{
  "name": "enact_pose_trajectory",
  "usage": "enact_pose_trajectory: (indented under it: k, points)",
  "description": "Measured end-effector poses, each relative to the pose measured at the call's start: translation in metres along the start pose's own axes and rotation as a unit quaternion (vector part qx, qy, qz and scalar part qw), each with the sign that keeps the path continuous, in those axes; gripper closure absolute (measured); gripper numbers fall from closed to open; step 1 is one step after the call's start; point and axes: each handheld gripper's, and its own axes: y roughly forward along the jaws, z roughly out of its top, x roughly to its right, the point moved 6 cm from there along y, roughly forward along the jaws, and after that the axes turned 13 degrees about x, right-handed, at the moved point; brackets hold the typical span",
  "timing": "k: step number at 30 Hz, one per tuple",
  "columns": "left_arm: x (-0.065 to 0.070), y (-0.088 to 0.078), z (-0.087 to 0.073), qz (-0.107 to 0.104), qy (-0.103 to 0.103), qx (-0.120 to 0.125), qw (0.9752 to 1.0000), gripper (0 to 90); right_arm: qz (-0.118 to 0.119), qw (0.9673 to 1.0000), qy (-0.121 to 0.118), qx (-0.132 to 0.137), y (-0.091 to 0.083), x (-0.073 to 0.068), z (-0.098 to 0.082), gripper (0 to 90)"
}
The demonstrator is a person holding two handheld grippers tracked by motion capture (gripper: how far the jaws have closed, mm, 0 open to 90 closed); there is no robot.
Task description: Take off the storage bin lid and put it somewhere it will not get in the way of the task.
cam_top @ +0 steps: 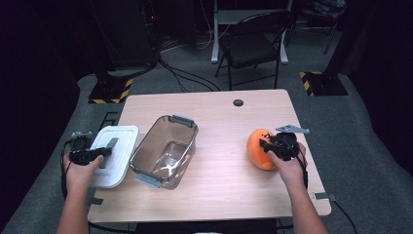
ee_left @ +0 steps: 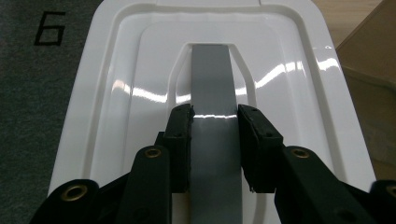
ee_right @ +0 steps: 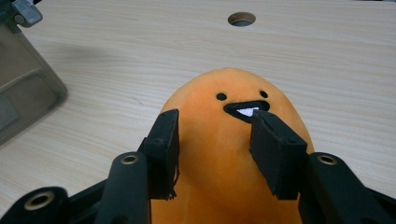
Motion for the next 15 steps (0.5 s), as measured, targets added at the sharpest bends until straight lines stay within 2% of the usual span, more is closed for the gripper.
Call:
enact_pose_trajectory:
  k: [6, 11, 15]
  points:
    - [-0.001, 0.004, -0.007, 0.002, -0.007, 0.006, 1.0000, 66.3, 0.000, 1.0000, -0.001, 0.000, 0.000, 0.000, 0.000, 52.0]
    - [-0.002, 0.009, -0.014, 0.003, 0.001, 0.002, 1.0000, 66.2, 0.000, 1.0000, 0.000, 0.000, 0.000, 0.000, 0.000, 52.0]
    - [-0.002, 0.014, -0.021, 0.006, -0.001, 0.001, 1.0000, 66.3, -0.001, 1.0000, 0.000, 0.001, 0.000, 0.000, 0.000, 52.0]
